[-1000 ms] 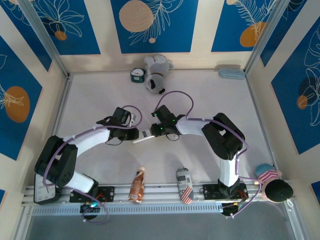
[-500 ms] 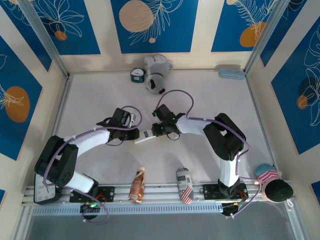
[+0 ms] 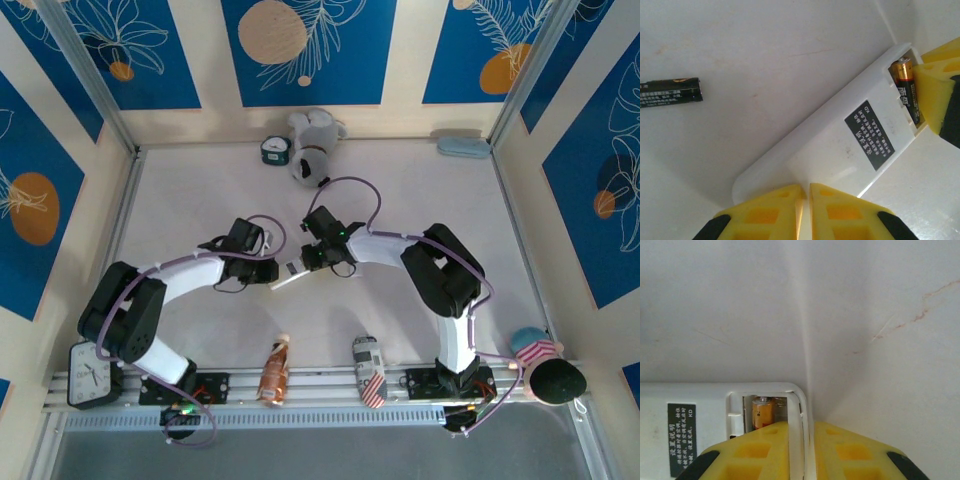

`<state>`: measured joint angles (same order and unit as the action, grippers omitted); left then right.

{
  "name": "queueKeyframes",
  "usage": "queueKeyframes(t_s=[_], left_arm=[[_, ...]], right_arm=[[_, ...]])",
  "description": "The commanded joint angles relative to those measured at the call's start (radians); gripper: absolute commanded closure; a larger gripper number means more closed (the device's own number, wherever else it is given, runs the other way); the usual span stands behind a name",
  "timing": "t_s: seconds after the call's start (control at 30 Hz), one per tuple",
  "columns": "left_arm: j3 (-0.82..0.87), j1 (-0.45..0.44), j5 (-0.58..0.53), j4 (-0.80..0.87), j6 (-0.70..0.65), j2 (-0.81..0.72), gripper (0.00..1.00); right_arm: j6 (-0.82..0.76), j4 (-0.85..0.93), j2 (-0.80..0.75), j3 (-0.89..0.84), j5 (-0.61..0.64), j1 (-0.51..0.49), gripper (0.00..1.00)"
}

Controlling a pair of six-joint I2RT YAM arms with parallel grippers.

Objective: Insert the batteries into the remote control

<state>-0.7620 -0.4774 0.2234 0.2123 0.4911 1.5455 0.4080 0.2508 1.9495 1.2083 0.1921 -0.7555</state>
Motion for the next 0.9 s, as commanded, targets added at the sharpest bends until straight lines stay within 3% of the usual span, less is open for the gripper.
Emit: queueKeyframes(t_s=[0.0, 0.6, 0.87], left_arm=[[-0.005, 0.008, 0.010, -0.004, 0.000, 0.041, 0.86], [-0.020, 0.010, 0.013, 0.000, -0.007, 0.048, 0.86], [-0.018, 0.010, 0.009, 0.012, -0.011, 0.036, 0.86]], right_arm=[[-0.015, 0.030, 0.058, 0.016, -0.005, -0.025, 0.78], [-0.055, 0.077, 0.114, 0.056, 0.072, -0.104, 0.78], [-0.009, 0.049, 0.082, 0.021, 0.030, -0.057, 0.78]])
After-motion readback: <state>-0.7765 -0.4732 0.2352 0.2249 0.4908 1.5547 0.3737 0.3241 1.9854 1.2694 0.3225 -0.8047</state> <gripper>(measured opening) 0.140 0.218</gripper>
